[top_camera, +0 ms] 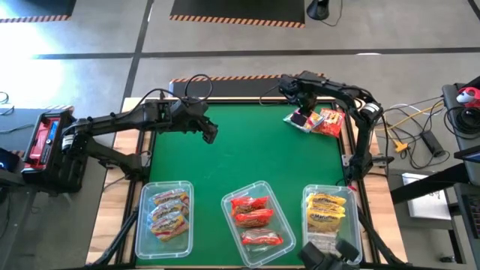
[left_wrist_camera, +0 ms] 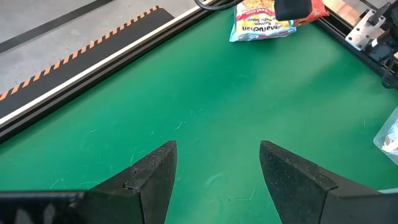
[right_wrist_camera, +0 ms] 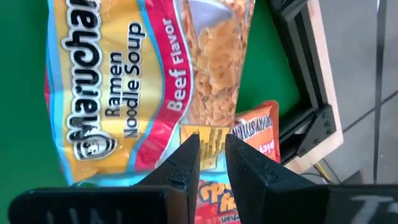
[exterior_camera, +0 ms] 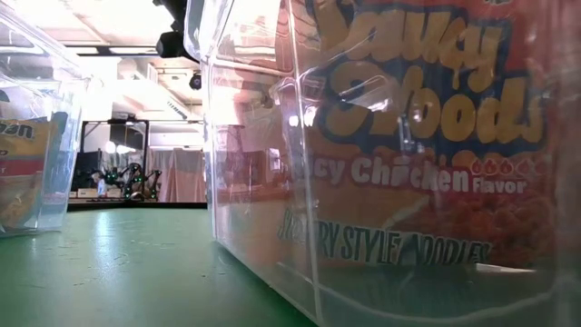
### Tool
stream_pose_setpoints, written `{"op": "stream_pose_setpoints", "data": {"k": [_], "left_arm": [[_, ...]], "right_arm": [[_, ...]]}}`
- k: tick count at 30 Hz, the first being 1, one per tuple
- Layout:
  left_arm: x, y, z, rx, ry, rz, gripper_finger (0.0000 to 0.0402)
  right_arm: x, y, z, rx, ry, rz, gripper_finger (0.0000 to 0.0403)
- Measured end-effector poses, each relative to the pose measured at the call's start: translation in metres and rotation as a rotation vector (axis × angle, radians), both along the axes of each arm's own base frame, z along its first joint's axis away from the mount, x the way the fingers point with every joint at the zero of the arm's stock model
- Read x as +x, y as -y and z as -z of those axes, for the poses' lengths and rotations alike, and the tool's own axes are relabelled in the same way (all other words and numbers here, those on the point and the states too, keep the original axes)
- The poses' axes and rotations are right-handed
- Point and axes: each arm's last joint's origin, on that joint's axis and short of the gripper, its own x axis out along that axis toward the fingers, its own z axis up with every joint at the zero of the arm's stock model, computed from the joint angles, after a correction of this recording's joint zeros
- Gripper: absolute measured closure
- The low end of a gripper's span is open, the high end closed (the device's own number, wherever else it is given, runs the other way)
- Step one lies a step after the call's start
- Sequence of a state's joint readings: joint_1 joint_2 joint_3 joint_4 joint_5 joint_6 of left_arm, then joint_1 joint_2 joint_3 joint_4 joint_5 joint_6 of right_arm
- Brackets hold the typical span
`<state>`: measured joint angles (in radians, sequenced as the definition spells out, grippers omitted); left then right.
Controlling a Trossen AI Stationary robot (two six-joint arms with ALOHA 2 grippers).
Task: Sort Maruchan noodles
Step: Put the blue noodle pack into the left transparent bin
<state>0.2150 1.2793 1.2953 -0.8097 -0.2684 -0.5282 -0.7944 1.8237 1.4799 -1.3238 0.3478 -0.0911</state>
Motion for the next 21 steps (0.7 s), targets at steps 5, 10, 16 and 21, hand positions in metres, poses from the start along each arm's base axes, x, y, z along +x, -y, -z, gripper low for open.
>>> {"op": "stream_pose_setpoints", "data": {"k": [5,10,16,21], "left_arm": [[0.0,0.0,0.0,0.001,-0.004,0.002,0.0189],[0.0,0.0,0.0,0.004,-0.008,0.006,0.0189],[0.0,0.0,0.0,0.011,-0.014,0.014,0.0189],[0.0,0.0,0.001,0.012,-0.016,0.015,0.0189]], "right_arm": [[0.005,-0.006,-0.021,0.02,0.163,0.034,0.0335],[0.02,-0.02,-0.03,0.018,0.28,0.035,0.0335],[0.055,-0.054,-0.023,0.109,0.374,-0.074,0.0335],[0.071,-0.063,-0.016,0.08,0.392,-0.121,0.0335]]}}
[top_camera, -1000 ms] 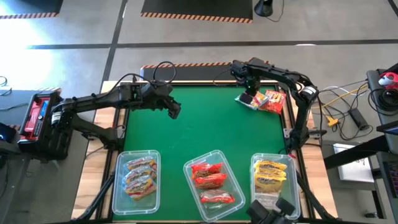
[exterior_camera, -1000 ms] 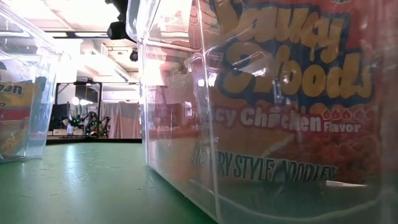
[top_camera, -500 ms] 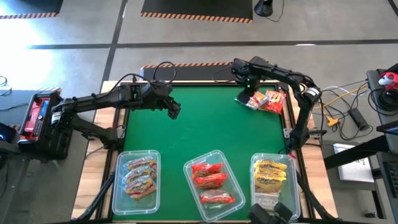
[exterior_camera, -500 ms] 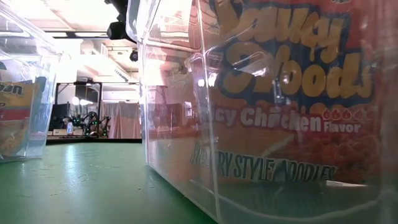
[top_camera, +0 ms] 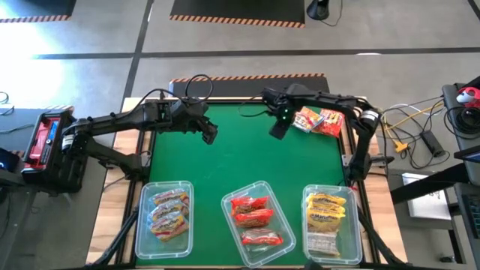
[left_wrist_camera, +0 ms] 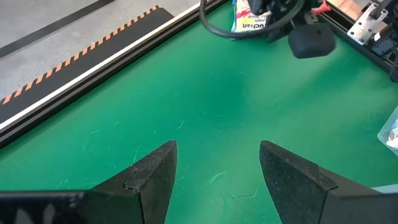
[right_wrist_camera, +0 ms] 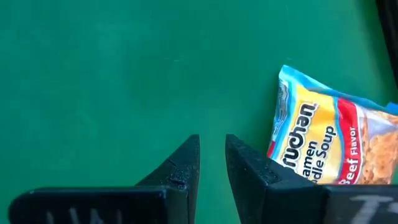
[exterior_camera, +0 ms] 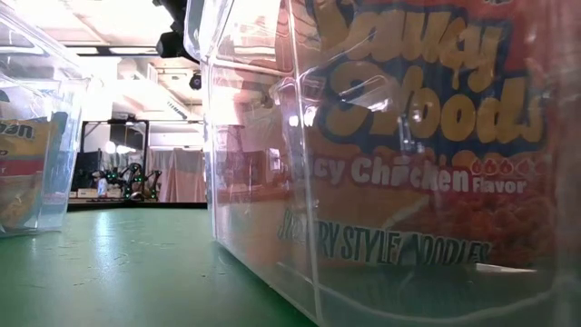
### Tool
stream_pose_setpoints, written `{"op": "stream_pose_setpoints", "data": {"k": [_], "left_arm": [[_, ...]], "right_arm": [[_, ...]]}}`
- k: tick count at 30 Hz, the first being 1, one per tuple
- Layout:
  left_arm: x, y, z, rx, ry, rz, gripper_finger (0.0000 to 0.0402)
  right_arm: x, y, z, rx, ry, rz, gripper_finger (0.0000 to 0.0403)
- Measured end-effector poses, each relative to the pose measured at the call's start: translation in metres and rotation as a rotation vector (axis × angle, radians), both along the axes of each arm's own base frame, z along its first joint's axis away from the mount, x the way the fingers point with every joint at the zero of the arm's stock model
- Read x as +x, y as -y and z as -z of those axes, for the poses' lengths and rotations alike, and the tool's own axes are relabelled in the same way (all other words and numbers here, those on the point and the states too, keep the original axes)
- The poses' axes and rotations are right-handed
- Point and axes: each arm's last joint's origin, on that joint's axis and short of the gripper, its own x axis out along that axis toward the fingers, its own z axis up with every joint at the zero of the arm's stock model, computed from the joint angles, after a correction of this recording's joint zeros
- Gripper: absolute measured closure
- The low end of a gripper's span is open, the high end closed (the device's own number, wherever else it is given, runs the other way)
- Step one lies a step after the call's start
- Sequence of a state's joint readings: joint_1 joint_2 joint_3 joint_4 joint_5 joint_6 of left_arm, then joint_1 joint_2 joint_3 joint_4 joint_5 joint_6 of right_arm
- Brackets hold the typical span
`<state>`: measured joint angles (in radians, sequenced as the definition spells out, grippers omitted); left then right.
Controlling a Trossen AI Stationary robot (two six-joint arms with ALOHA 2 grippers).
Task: Sort Maruchan noodles
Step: Put the blue noodle pack into the left transparent bin
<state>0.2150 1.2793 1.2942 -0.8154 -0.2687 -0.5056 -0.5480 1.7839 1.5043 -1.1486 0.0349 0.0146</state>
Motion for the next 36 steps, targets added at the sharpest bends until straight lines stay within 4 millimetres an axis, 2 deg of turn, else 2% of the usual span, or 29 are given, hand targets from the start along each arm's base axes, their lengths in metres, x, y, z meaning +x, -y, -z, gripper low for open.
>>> {"op": "stream_pose_setpoints", "data": {"k": [7,14,17,21,23,28,36], "left_arm": [[0.0,0.0,0.0,0.0,-0.002,0.0,0.0189],[-0.001,0.003,0.002,-0.005,-0.024,0.01,0.0189],[-0.001,0.004,0.002,-0.005,-0.024,0.014,0.0189],[0.0,0.006,0.002,-0.005,-0.024,0.022,0.0189],[0.0,0.007,0.002,-0.005,-0.025,0.028,0.0189],[0.001,0.01,0.002,-0.005,-0.025,0.039,0.0189],[0.001,0.01,0.002,0.001,-0.025,0.035,0.0189]], "right_arm": [[-0.001,0.013,0.021,-0.169,-0.171,0.101,0.0335],[-0.022,0.028,0.037,-0.266,-0.443,0.205,0.0335],[-0.03,0.035,0.045,-0.231,-0.516,0.227,0.0335],[-0.035,0.042,0.069,-0.1,-0.565,0.226,0.0335],[-0.035,0.042,0.075,-0.111,-0.619,0.193,0.0335],[-0.033,0.038,0.071,-0.107,-0.617,0.132,0.0335],[-0.031,0.032,0.044,0.023,-0.43,-0.177,0.0335]]}}
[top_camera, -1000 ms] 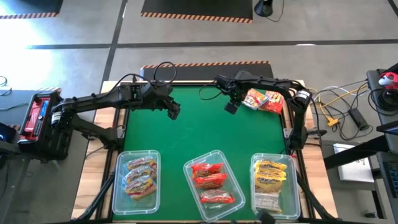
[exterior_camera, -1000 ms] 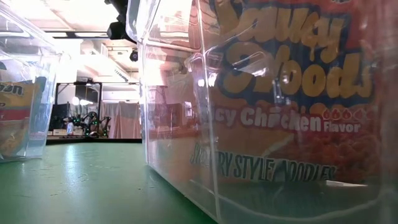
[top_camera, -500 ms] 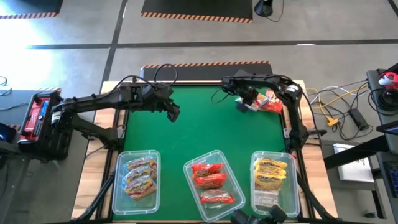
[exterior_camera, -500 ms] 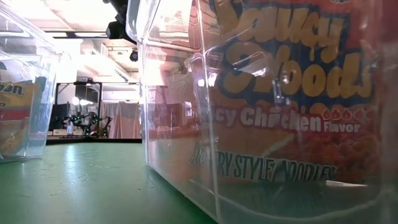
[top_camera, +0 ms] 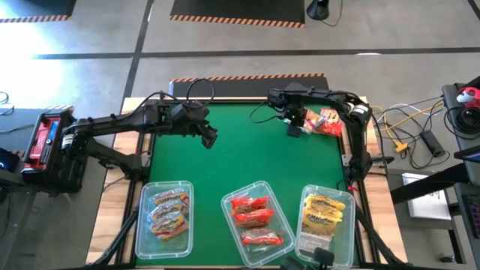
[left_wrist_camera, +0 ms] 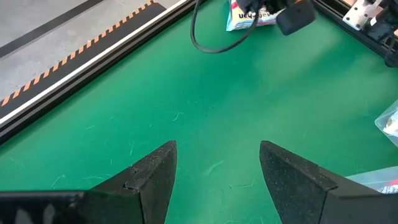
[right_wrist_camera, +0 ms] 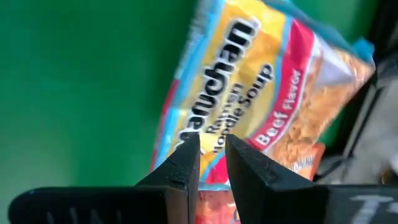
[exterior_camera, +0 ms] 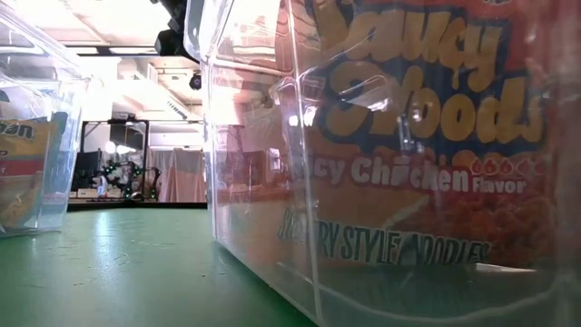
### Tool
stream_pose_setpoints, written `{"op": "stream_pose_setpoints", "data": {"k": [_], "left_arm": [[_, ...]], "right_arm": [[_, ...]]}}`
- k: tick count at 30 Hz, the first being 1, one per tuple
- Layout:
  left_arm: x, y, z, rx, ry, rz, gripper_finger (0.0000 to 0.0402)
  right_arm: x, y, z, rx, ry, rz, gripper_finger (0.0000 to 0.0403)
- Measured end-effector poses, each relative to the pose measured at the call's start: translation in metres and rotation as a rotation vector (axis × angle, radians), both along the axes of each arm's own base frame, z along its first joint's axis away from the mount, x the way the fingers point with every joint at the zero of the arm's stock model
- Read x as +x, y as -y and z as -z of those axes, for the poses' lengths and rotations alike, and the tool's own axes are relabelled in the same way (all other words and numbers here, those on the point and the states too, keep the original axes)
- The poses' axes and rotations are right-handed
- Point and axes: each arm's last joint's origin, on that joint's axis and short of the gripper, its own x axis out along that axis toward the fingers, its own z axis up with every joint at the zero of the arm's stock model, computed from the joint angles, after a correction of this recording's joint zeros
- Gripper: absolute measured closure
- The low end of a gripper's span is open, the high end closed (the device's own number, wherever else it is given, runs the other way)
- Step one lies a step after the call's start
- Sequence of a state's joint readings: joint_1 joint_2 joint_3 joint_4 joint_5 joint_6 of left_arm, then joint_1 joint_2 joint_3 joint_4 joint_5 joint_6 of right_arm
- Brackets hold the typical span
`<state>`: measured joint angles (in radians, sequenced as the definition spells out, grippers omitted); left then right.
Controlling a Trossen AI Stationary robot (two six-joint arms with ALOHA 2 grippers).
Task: Sort Maruchan noodles
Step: Put the blue noodle pack into the left transparent bin
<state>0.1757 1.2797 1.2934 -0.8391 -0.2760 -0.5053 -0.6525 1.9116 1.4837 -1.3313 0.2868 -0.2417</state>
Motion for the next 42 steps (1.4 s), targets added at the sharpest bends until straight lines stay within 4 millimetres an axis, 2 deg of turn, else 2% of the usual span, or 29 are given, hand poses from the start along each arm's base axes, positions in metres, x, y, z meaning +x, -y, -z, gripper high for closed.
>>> {"op": "stream_pose_setpoints", "data": {"k": [5,12,20,26,29,34,37,39,42], "left_arm": [[0.0,0.0,0.0,0.002,0.0,-0.002,0.0189],[0.0,0.0,0.0,0.0,0.002,-0.005,0.0189],[0.0,0.0,0.0,0.0,0.002,-0.005,0.0189],[0.0,0.001,0.0,0.0,0.002,0.0,0.0189],[0.001,0.003,0.0,-0.005,0.004,0.001,0.0189],[0.001,0.004,0.0,-0.01,0.008,0.003,0.0189],[0.001,0.004,0.0,-0.01,0.007,0.002,0.0189],[0.002,0.004,0.001,-0.01,0.004,0.002,0.0189],[0.002,0.004,0.001,-0.01,0.003,0.002,0.0189]], "right_arm": [[-0.003,-0.001,-0.012,-0.048,-0.013,-0.049,0.0335],[-0.017,0.008,-0.014,-0.078,-0.037,0.086,0.0339],[-0.038,0.026,-0.011,-0.084,-0.04,0.225,0.0371],[-0.04,0.024,-0.012,-0.061,-0.061,0.229,0.0393],[-0.04,0.02,-0.021,-0.069,-0.05,0.266,0.0394],[-0.034,0.005,-0.036,0.077,0.139,0.357,0.0394],[-0.029,0.007,-0.031,0.018,0.175,0.374,0.0394],[-0.029,0.011,-0.023,-0.044,0.122,0.411,0.0394],[-0.028,0.014,-0.011,-0.024,0.097,0.491,0.0394]]}}
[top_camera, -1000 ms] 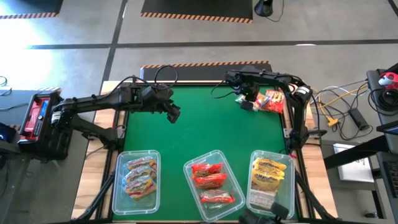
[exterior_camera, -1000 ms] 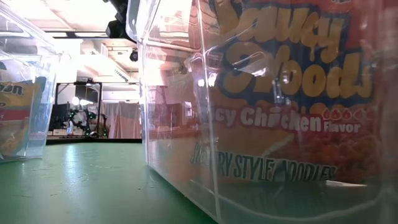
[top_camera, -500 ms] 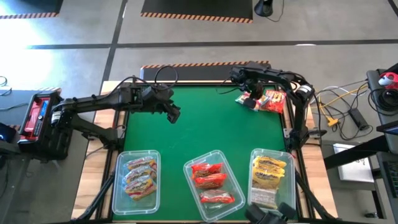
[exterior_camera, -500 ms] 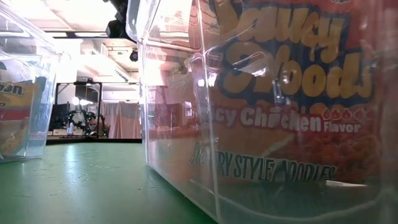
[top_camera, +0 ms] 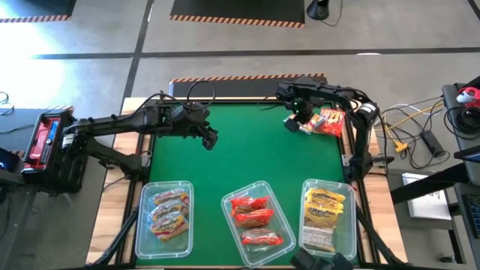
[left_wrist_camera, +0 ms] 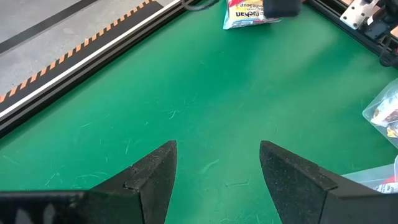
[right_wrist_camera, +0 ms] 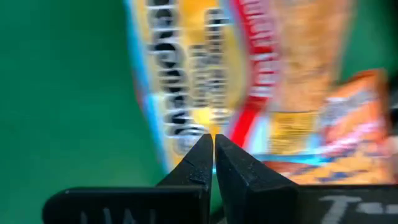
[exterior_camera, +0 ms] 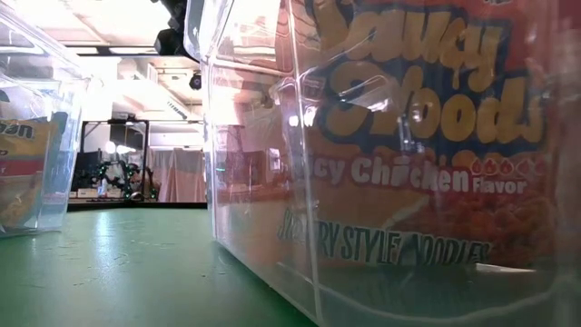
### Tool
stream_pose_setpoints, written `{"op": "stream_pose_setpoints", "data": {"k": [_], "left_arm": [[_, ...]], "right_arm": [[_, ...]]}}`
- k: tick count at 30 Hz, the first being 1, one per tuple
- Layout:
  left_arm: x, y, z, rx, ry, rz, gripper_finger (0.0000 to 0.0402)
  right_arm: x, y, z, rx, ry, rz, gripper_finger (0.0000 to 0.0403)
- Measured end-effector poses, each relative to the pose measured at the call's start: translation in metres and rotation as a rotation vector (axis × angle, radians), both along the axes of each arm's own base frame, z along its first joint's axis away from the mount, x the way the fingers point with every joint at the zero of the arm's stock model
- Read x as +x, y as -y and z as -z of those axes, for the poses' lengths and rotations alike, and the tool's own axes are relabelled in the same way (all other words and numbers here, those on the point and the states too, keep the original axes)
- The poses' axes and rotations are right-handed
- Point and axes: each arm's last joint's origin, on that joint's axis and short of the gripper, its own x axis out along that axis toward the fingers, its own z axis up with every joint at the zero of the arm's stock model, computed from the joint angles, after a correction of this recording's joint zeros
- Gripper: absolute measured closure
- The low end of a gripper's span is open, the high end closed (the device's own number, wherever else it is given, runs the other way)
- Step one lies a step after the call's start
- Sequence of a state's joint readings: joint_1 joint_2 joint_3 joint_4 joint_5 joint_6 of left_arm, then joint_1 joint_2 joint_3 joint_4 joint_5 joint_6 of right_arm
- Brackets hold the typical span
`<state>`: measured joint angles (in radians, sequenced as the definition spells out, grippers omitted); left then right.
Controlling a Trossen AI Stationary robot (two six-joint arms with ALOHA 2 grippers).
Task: Sort Maruchan noodles
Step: Put the blue noodle pack into the left transparent bin
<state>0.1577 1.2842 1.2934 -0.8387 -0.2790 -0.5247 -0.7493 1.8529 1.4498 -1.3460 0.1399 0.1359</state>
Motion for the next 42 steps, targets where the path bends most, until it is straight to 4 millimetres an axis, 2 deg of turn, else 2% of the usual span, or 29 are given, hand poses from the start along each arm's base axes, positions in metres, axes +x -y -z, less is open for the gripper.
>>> {"op": "stream_pose_setpoints", "data": {"k": [9,14,18,26,32,38,42], "left_arm": [[0.0,0.0,0.003,0.001,-0.009,-0.002,0.0189],[0.0,0.0,0.004,0.004,-0.015,0.0,0.0189],[0.0,0.0,0.004,0.01,-0.017,-0.003,0.0189],[0.0,0.0,0.004,0.014,-0.019,0.001,0.0189],[0.0,0.0,0.004,0.014,-0.019,0.002,0.0189],[0.001,0.003,0.004,0.011,-0.018,0.015,0.0189],[0.001,0.007,0.004,0.011,-0.018,0.029,0.0189]], "right_arm": [[0.009,-0.006,0.012,-0.035,-0.055,0.105,0.0394],[0.013,-0.011,0.019,-0.053,-0.142,0.059,0.0394],[0.014,-0.015,0.024,-0.045,-0.212,-0.026,0.0394],[0.025,-0.023,0.021,0.003,-0.215,-0.344,0.0394],[0.029,-0.025,0.005,0.079,-0.127,-0.558,0.0394],[0.025,-0.019,-0.035,0.02,0.044,-0.524,0.0394],[0.008,0.004,-0.045,-0.02,0.133,-0.408,0.0394]]}}
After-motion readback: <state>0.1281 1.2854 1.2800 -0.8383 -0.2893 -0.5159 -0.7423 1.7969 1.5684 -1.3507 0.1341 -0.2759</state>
